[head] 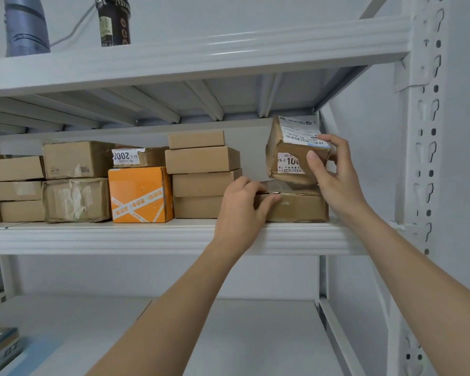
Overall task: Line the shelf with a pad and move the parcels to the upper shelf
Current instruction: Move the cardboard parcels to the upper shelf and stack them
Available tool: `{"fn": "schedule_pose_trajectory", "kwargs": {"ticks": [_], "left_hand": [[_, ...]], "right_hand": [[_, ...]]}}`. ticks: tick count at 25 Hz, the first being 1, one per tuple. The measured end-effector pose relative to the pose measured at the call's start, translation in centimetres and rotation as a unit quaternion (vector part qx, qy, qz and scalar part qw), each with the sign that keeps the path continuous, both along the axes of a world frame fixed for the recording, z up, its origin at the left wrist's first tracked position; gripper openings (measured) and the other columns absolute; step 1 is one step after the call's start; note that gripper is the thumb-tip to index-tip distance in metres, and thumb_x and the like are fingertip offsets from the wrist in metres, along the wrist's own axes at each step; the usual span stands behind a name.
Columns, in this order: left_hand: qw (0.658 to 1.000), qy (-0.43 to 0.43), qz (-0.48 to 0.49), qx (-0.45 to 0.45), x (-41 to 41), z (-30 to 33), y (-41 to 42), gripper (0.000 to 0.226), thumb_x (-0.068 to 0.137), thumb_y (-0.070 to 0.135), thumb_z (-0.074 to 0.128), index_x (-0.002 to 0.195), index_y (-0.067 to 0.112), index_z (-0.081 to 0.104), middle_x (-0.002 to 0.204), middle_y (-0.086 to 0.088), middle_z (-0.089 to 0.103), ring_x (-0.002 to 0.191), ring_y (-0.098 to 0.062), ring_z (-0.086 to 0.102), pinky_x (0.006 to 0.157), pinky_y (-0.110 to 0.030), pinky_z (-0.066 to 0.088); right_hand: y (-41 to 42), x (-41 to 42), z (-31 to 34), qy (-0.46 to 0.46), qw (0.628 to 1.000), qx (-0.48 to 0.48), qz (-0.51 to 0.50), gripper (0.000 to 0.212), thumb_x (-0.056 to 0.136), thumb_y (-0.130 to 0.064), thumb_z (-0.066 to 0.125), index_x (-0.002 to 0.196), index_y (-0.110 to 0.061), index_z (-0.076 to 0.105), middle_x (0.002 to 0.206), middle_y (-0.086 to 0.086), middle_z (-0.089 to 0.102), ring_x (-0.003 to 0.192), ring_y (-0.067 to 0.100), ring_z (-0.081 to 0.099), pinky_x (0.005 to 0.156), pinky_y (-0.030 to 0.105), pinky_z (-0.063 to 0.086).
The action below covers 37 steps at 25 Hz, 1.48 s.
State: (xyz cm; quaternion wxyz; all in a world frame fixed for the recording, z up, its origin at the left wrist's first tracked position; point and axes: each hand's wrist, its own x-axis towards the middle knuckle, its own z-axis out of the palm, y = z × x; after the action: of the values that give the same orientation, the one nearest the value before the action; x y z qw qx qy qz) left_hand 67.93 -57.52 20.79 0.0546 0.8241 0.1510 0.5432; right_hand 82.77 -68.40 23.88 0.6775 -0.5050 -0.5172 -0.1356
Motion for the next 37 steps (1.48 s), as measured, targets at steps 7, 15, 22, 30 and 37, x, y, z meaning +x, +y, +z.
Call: {"fn": "schedule_pose_trajectory", "kwargs": {"ticks": [7,15,22,30,37], "left_hand": [[0.997,-0.073,-0.022,0.003,0.1,-1.0,0.2,0.024,0.085,0.024,0.073,0.096,0.003,0.066,0.097,-0.005,0.056,0.085,-0.013,0.052,0.075,-0.015,0.040],[0.994,-0.104,-0.012,0.014,0.0,-1.7,0.1,0.029,0.082,0.020,0.076,0.103,0.003,0.066,0.102,-0.001,0.046,0.094,-0.014,0.049,0.082,-0.011,0.037],[0.993,-0.109,0.025,0.031,-0.7,-2.7,-0.6,0.034,0.087,0.024,0.070,0.116,0.006,0.067,0.112,-0.009,0.046,0.105,-0.016,0.044,0.090,-0.014,0.036],[0.989,-0.140,0.040,0.042,-7.3,-6.7,0.7,0.024,0.091,0.022,0.049,0.099,0.006,0.065,0.104,-0.005,0.048,0.099,-0.012,0.043,0.084,-0.018,0.040],[0.990,-0.138,-0.006,-0.021,-16.8,-6.9,3.2,0.020,0.084,-0.001,0.052,0.098,0.006,0.065,0.109,-0.001,0.042,0.079,-0.009,0.053,0.071,-0.012,0.047]], "right_hand": [[1.3,-0.3,0.0,-0.018,0.997,-0.070,-0.012,0.035,0.099,-0.044,0.047,0.133,-0.039,0.041,0.120,-0.015,0.056,0.105,0.000,0.057,0.084,0.022,0.048],[1.3,-0.1,0.0,-0.024,0.992,-0.124,0.025,0.041,0.100,-0.047,0.041,0.141,-0.039,0.041,0.124,-0.010,0.057,0.109,0.004,0.056,0.084,0.023,0.047],[0.7,0.2,0.0,-0.006,0.999,0.010,-0.041,0.027,0.098,-0.037,0.042,0.114,-0.026,0.061,0.090,-0.006,0.061,0.087,-0.001,0.057,0.083,0.022,0.046],[-0.7,-5.8,-3.9,0.044,0.973,0.225,-0.040,0.023,0.091,-0.005,0.046,0.085,-0.023,0.059,0.078,-0.001,0.059,0.072,0.012,0.060,0.071,0.025,0.047],[2.5,-16.7,-5.1,0.050,0.978,0.203,0.026,0.023,0.088,-0.002,0.047,0.083,-0.021,0.059,0.077,-0.007,0.060,0.072,0.013,0.059,0.071,0.026,0.047]]}}
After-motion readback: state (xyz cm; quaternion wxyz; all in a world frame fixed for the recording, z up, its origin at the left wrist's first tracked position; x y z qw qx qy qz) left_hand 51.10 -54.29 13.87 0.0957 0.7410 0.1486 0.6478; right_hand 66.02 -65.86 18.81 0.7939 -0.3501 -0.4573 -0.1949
